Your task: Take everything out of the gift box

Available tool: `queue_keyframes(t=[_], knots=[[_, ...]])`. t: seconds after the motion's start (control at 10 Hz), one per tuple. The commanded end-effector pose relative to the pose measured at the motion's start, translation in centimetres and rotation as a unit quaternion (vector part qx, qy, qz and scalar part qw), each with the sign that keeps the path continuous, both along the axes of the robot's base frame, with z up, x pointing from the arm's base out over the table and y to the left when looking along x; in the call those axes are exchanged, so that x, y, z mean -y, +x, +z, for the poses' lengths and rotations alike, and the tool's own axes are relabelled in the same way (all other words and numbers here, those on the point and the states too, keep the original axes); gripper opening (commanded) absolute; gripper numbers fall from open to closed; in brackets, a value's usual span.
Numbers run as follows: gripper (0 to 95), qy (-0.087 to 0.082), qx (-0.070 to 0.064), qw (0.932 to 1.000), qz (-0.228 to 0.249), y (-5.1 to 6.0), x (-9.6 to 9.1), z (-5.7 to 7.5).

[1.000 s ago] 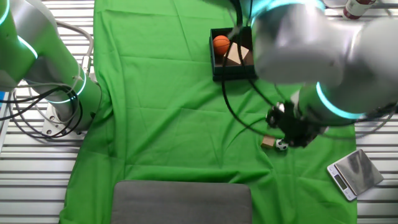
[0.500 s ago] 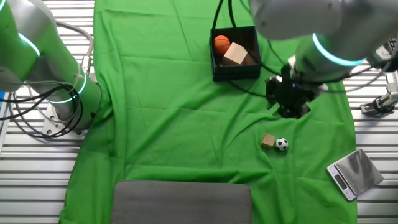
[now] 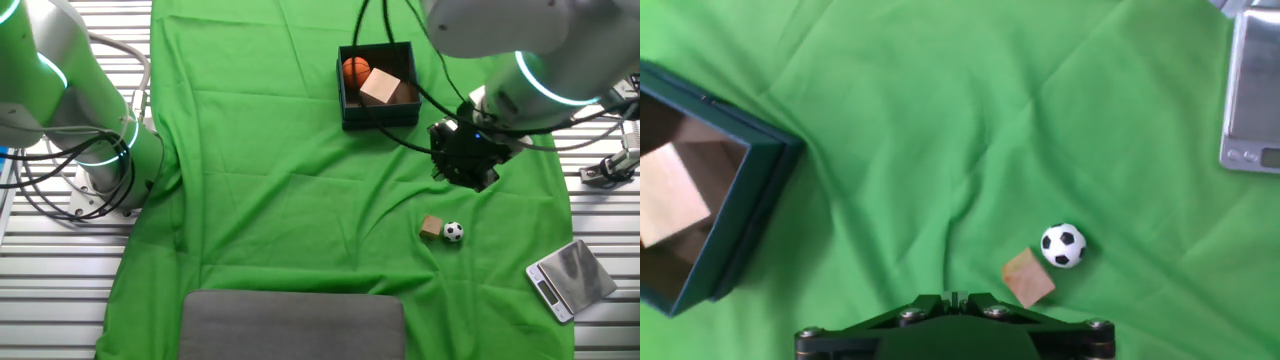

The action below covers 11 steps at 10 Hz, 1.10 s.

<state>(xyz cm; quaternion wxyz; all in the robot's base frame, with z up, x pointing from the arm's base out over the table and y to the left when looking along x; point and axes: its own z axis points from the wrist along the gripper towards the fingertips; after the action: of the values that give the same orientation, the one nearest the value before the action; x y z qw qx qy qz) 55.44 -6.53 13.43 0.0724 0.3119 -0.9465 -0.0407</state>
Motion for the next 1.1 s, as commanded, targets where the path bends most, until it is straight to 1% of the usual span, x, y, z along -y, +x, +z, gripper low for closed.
queue_keyframes(t=[0.1, 0.2, 0.4, 0.5, 0.6, 0.8, 0.9, 1.1], knots=[[0.0, 0.008, 0.007, 0.9985, 0.053, 0.0, 0.0, 0.0], [0.0, 0.008, 0.007, 0.9984, 0.056, 0.0, 0.0, 0.0], [0.0, 0.003, -0.006, 0.9987, 0.051, 0.0, 0.0, 0.0], [0.0, 0.002, -0.016, 0.9990, 0.042, 0.2, -1.5, 0.1], [0.0, -0.001, -0.015, 0.9995, 0.026, 0.4, -4.8, 0.0], [0.0, -0.002, -0.010, 0.9999, -0.002, 0.7, -9.4, -0.6], [0.0, -0.001, -0.008, 0.9999, -0.009, 0.7, -10.8, -1.0], [0.0, -0.001, -0.008, 0.9997, -0.025, 0.0, -12.8, -1.5]])
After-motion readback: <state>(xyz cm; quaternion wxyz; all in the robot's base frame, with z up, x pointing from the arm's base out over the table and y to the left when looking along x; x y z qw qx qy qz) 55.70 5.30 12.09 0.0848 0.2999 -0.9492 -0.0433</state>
